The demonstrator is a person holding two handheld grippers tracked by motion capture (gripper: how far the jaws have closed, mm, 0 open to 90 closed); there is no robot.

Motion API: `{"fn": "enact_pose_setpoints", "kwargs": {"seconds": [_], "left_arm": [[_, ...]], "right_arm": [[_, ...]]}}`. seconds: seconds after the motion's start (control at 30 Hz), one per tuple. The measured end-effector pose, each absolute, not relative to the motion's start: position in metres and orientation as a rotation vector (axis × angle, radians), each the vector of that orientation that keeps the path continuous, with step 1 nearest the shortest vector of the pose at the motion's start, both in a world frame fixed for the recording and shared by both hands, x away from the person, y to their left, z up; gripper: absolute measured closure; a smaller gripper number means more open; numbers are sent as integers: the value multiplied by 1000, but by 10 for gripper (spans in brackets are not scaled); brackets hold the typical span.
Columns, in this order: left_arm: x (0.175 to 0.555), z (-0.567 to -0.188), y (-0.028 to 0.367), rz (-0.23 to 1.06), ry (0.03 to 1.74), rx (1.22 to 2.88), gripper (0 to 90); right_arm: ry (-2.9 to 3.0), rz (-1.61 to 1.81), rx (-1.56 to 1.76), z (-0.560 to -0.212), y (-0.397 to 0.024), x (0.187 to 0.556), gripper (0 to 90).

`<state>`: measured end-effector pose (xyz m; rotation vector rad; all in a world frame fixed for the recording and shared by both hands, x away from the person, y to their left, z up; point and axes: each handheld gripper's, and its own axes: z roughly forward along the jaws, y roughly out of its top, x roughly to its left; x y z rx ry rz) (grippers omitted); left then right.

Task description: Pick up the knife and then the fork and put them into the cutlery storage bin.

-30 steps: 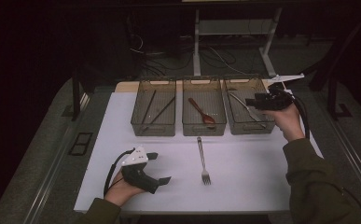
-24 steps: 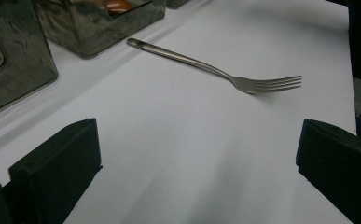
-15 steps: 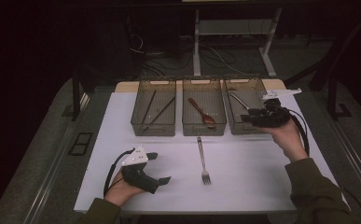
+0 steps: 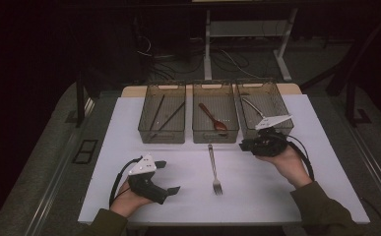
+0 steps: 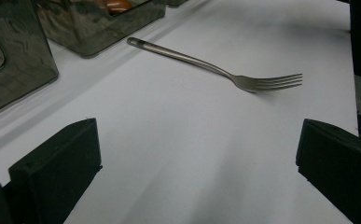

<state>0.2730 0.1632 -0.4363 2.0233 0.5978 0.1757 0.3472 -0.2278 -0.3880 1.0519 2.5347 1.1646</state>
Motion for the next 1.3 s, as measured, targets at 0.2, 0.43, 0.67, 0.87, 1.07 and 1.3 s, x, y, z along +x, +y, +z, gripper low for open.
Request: {"fn": "enact_pose_setpoints", "kwargs": {"seconds": [0.2,0.43,0.67,0.87,1.07,1.3], "left_arm": [[273,-437,163,175,597,2025,0],[273,-437,163,177,597,2027,0],[273,-437,162,175,599,2026,0],[273,-437,163,175,599,2024,0],[273,-437,162,173,597,2026,0],[273,-436,163,175,596,2024,0]], "right_arm": [[2636,1108,967,-399,-207,336,836],[2756,1094,858,-408,-175,323,886],[2826,1041,754,-420,-145,315,887],[2861,973,694,-430,-129,315,888],[2866,931,692,-436,-125,316,889],[2872,884,685,-436,-123,314,891]]}}
